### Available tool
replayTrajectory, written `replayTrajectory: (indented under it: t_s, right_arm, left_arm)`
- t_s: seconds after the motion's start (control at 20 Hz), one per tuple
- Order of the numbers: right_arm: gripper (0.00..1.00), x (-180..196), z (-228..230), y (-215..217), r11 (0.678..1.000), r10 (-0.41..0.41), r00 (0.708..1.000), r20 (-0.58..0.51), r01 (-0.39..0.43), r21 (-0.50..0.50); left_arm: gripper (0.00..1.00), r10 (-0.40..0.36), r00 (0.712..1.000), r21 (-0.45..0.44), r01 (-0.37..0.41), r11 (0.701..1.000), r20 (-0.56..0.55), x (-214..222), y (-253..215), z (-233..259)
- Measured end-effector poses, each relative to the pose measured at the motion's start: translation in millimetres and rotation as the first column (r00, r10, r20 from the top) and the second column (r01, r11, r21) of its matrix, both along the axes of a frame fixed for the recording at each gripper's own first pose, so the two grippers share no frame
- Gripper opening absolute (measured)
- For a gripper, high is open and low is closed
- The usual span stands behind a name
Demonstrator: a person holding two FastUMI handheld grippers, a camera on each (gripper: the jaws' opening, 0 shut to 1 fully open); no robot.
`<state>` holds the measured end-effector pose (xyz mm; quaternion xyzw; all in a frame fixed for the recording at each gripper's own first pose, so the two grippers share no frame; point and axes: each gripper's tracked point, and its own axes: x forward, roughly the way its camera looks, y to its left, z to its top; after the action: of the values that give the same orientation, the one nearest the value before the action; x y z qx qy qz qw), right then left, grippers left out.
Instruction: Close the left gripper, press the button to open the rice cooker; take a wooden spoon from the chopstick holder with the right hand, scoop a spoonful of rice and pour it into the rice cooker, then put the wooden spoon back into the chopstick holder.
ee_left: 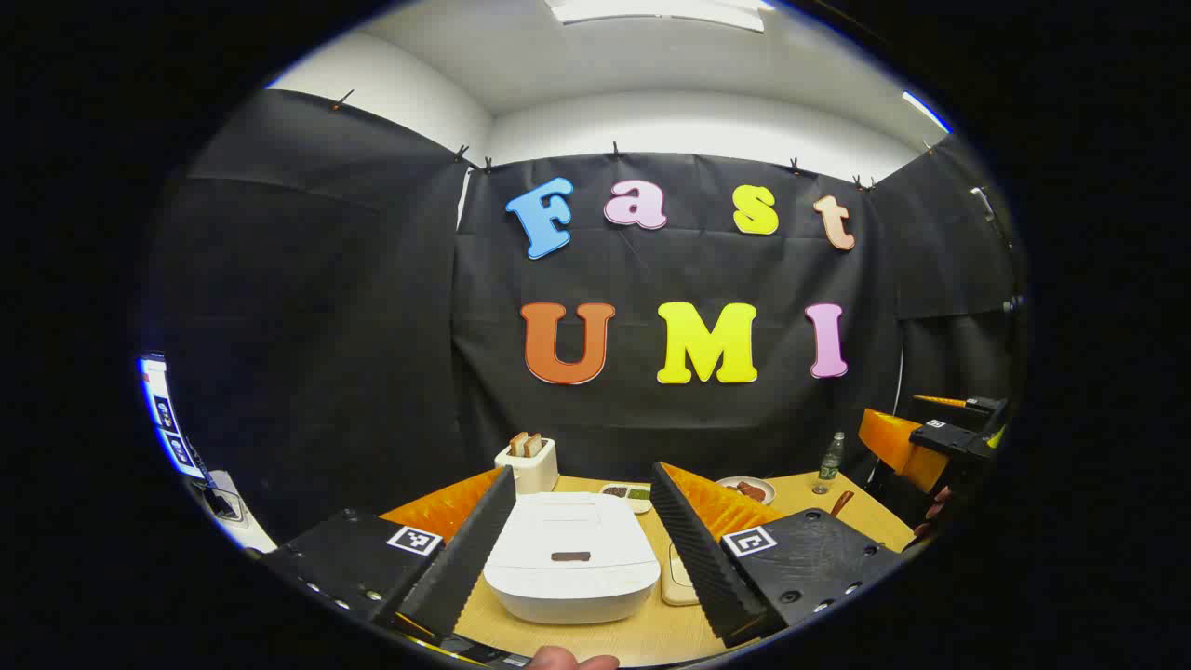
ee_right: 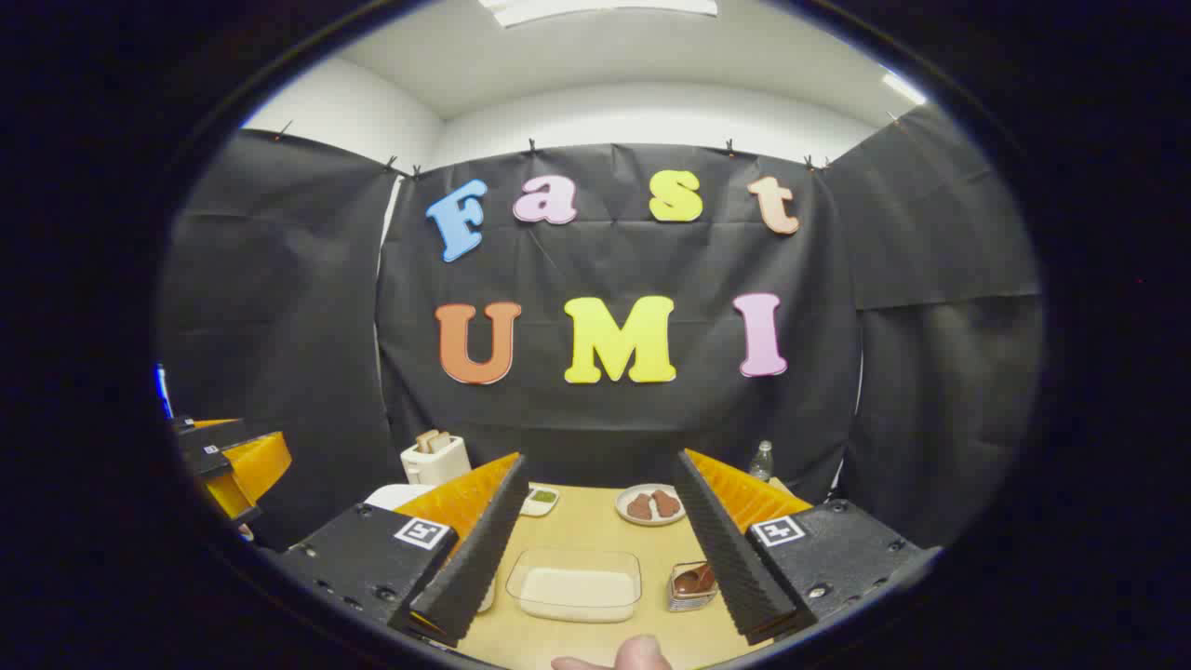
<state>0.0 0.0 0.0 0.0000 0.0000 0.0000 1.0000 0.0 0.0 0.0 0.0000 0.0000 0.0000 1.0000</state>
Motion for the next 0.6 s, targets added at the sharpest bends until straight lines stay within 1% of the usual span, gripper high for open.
replayTrajectory:
  t_s: [0.1, 0.3, 0.6]
  right_arm:
    - [0.99, 1, 1, 0, 1.000, 0.001, 1.000, -0.001, -0.001, -0.002]
    - [0.99, -1, -6, 1, 1.000, 0.002, 1.000, -0.015, -0.002, -0.003]
    - [1.00, -1, -9, -4, 1.000, -0.007, 1.000, -0.020, 0.008, 0.013]
  left_arm:
    - [0.94, 0.003, 1.000, 0.000, -0.003, 1.000, 0.004, 0, 1, 1]
    - [0.94, 0.005, 1.000, 0.032, -0.005, 0.999, -0.014, 3, 3, -8]
    - [0.94, -0.014, 0.999, 0.009, 0.014, 1.000, -0.044, 3, 0, -16]
